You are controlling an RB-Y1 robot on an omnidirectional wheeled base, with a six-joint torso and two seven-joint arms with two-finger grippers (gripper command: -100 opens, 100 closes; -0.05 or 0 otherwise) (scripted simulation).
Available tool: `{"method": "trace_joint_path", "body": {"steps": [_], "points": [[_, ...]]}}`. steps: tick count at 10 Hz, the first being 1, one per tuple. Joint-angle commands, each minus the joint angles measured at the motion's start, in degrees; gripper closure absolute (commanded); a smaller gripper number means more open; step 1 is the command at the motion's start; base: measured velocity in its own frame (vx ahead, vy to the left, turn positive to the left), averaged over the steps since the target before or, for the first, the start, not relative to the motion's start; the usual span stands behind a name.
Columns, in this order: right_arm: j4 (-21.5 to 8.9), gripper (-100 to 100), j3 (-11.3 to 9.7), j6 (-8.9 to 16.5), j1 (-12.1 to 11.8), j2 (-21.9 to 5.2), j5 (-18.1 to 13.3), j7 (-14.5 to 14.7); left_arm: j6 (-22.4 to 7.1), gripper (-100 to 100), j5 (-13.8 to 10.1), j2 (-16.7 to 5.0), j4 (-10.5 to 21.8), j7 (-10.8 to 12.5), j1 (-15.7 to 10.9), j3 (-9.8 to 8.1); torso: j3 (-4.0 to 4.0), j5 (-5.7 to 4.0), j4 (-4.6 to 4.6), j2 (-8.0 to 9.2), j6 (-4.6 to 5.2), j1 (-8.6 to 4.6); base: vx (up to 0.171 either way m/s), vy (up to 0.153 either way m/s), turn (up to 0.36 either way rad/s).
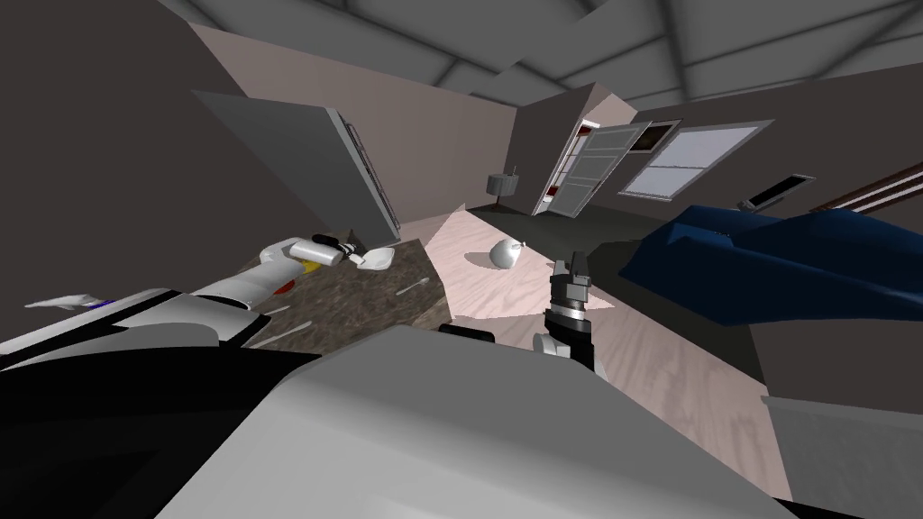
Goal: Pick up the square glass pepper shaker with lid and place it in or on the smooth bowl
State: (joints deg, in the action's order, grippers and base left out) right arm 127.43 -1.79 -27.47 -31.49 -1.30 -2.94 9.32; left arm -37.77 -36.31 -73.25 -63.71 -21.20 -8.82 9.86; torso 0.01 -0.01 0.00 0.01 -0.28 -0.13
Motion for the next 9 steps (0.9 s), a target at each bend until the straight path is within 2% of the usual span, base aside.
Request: {"method": "trace_joint_path", "body": {"steps": [1, 2, 3, 4, 5, 6, 7, 8, 9], "points": [[0.00, 0, 0.00, 0.00, 0.00, 0.00, 0.00, 0.00, 0.78, -100, -1.94, -0.29, 0.86, -2.86, 0.02, -0.32, 0.00, 0.00, 0.00, 0.00, 0.00, 0.00, 0.054, -0.065, 0.042], [0.00, 0, 0.00, 0.00, 0.00, 0.00, 0.00, 0.00, 1.93, -100, -4.13, -0.90, 2.13, -4.50, 0.13, -1.08, -0.03, -0.02, -0.02, -0.05, 0.05, -0.07, 0.060, -0.071, 0.146], [0.00, 0, 0.00, 0.00, 0.00, 0.00, 0.00, 0.00, 1.93, -100, -5.09, -0.90, 2.13, -6.17, 0.13, -1.08, -0.04, -0.03, -0.02, -0.08, -0.01, -0.10, 0.034, -0.040, 0.108], [0.00, 0, 0.00, 0.00, 0.00, 0.00, 0.00, 0.00, 1.93, -100, -5.09, -0.90, 2.13, -6.81, 0.13, -1.08, -0.02, -0.01, -0.01, -0.01, 0.03, -0.01, 0.006, -0.008, -0.026], [0.00, 0, 0.00, 0.00, 0.01, 0.00, 0.00, 0.00, 3.07, -100, -7.78, -1.51, 3.41, -9.08, 0.24, -1.84, 0.02, 0.02, 0.00, 0.06, 0.06, 0.10, 0.035, -0.042, 0.079], [0.00, 0, 0.00, 0.00, 0.00, 0.00, 0.00, 0.00, 3.07, -100, -8.24, -1.51, 3.41, -10.58, 0.24, -1.84, 0.01, 0.01, 0.00, 0.01, 0.00, 0.02, 0.051, -0.064, 0.035], [0.00, 0, 0.00, 0.00, 0.01, 0.00, 0.00, 0.00, 4.21, -100, -10.71, -2.11, 4.69, -12.51, 0.35, -2.59, -0.03, -0.01, -0.02, -0.04, 0.05, -0.06, 0.069, -0.087, 0.073], [0.00, 0, 0.00, 0.00, 0.00, 0.00, 0.00, 0.00, 4.21, -100, -11.38, -2.11, 4.69, -14.23, 0.35, -2.59, -0.06, -0.03, -0.03, -0.11, 0.02, -0.15, 0.062, -0.078, 0.074], [0.00, 0, 0.00, 0.00, 0.00, 0.00, 0.00, 0.00, 5.35, -100, -13.65, -2.72, 5.97, -15.96, 0.46, -3.35, -0.07, -0.04, -0.03, -0.11, 0.04, -0.14, 0.059, -0.074, 0.117]]}}
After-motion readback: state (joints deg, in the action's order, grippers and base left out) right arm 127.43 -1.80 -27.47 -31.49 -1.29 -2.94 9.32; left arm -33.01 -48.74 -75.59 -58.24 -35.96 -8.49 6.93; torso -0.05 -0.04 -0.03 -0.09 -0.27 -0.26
